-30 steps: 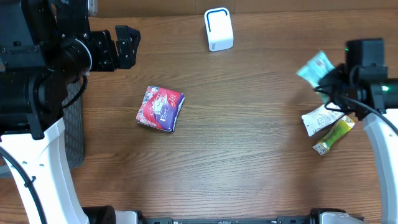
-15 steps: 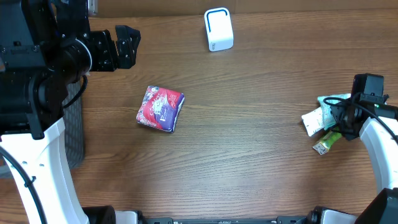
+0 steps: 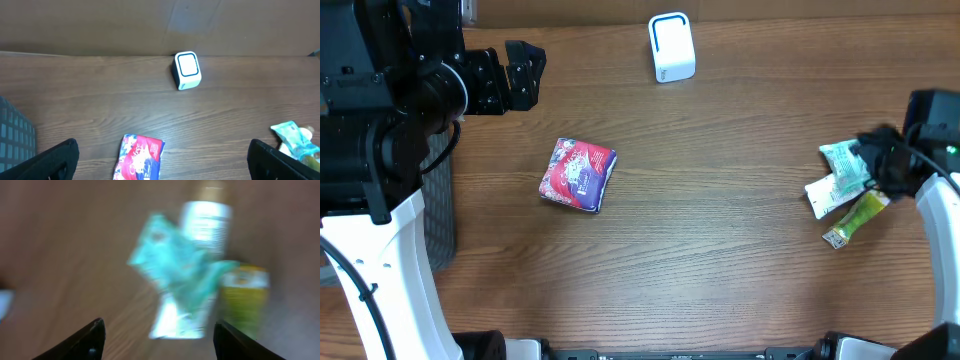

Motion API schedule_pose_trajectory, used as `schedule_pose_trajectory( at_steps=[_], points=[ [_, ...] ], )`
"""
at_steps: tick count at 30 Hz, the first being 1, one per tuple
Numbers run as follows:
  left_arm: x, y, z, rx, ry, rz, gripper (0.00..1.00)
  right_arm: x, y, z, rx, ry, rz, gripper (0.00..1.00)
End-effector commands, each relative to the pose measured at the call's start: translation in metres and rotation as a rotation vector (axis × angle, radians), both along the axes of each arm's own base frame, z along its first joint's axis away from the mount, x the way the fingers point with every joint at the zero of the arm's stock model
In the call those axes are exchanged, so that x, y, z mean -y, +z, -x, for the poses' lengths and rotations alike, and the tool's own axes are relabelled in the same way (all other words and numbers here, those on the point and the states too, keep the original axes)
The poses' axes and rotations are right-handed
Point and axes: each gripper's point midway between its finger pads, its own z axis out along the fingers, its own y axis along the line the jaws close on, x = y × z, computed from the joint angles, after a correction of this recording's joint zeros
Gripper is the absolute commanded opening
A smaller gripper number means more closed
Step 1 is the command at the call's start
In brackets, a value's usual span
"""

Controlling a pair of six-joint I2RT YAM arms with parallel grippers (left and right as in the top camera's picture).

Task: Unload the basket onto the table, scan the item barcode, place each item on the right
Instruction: 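Carry the wipes pack right and set it down near the tube, then move the right gripper to the red-purple snack bag and grasp it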

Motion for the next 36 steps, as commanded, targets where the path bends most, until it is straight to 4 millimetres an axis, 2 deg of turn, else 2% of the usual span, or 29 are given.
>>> schedule_pose_trajectory(
  at_steps=[1, 4, 5, 9, 12, 14, 18, 23, 27, 32, 36],
  points=[
    [0.0, 0.002, -0.002, 0.011, -0.008, -0.014, 1.0, -0.073, 0.044, -0.02, 0.18, 0.364, -0.169, 0.7],
    [0.0, 0.002, -0.002, 0.011, -0.008, -0.014, 1.0, -0.121, 0.053, -0.025, 0.231, 0.507, -0.27, 0.71],
    [0.0, 0.002, -0.002, 0.011, -0.008, -0.014, 1.0, -0.132, 0.053, -0.026, 0.23, 0.531, -0.278, 0.72],
    [0.0, 0.002, -0.002, 0.011, -0.008, -0.014, 1.0, -0.184, 0.04, -0.027, 0.187, 0.591, -0.315, 0.73],
    [0.0, 0.002, -0.002, 0.011, -0.008, -0.014, 1.0, -0.21, 0.019, -0.026, 0.114, 0.571, -0.315, 0.73],
    [0.0, 0.002, -0.002, 0.011, -0.008, -0.014, 1.0, -0.219, 0.006, -0.026, 0.078, 0.558, -0.303, 0.73],
    [0.0, 0.002, -0.002, 0.011, -0.008, -0.014, 1.0, -0.24, -0.005, -0.029, 0.068, 0.6, -0.323, 0.73],
    [0.0, 0.002, -0.002, 0.011, -0.008, -0.014, 1.0, -0.292, -0.013, -0.028, 0.096, 0.718, -0.356, 0.75],
    [0.0, 0.002, -0.002, 0.011, -0.008, -0.014, 1.0, -0.339, -0.034, -0.021, 0.07, 0.751, -0.404, 0.83],
    [0.0, 0.002, -0.002, 0.011, -0.008, -0.014, 1.0, -0.394, -0.064, -0.006, 0.053, 0.835, -0.433, 0.82],
    [0.0, 0.002, -0.002, 0.011, -0.008, -0.014, 1.0, -0.424, -0.069, 0.007, 0.075, 0.91, -0.443, 0.79]
  ],
)
